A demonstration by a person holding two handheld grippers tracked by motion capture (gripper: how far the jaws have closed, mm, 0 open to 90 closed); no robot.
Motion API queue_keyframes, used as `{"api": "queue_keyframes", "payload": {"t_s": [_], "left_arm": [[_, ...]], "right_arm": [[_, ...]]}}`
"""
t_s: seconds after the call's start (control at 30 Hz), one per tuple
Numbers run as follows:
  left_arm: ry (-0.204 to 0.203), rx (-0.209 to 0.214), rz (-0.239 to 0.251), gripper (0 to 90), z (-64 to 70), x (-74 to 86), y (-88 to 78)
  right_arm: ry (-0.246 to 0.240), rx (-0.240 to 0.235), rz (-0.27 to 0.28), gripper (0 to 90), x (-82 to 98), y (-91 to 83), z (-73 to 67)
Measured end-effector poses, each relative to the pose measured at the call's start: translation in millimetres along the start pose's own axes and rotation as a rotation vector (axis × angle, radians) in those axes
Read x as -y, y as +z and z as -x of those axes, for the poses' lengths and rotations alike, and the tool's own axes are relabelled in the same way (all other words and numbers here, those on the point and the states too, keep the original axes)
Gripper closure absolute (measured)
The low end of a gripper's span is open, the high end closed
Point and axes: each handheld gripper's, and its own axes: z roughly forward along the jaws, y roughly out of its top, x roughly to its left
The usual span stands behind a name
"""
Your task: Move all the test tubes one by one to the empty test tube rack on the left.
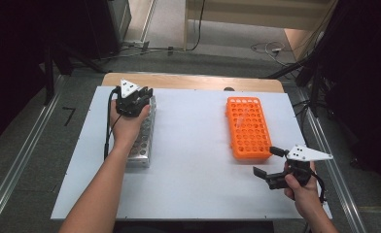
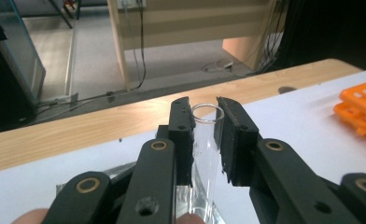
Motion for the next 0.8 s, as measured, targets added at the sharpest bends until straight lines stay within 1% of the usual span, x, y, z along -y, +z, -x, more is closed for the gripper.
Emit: {"api": "queue_keyframes", "payload": {"t_s": [0.13, 0.23, 0.33, 0.43, 0.5, 0.6, 0.67, 0.73, 0.8], "left_arm": [[-0.013, -0.01, -0.039, 76.1, -0.7, 3.3, 2.2], [-0.009, -0.014, -0.047, 75.8, -0.9, 3.9, 2.9], [-0.027, -0.023, -0.077, 75.1, -1.8, 4.8, 4.7], [-0.037, -0.017, -0.08, 74.5, -3.9, 5.2, 5.0], [-0.038, -0.005, -0.086, 73.9, -4.7, 4.8, 4.9], [-0.022, 0.002, -0.094, 70.6, -3.9, 3.9, 5.0], [-0.019, 0.005, -0.097, 69.3, -3.5, 3.5, 4.7], [-0.028, 0.013, -0.098, 68.1, -4.2, 3.1, 3.8], [-0.036, 0.014, -0.102, 65.0, -4.1, 2.4, 2.2]], "right_arm": [[-0.001, -0.001, 0.001, 0.0, -0.1, -0.2, -0.1], [-0.003, -0.001, 0.0, 0.0, -0.3, -0.3, -0.6], [-0.003, -0.002, 0.0, 0.0, -0.3, -0.3, -0.8], [-0.002, -0.002, -0.001, 0.0, -0.5, -0.6, -0.8], [-0.001, -0.002, -0.001, 0.0, -0.5, -0.7, -0.8], [0.0, -0.001, -0.001, 0.0, -0.6, -0.8, -0.7], [0.0, -0.001, 0.001, 0.0, -0.6, -0.4, -0.6], [0.0, 0.0, 0.0, 0.0, -0.6, 0.0, -0.6], [-0.001, -0.001, 0.001, 0.0, -0.5, 0.4, -0.6]]}}
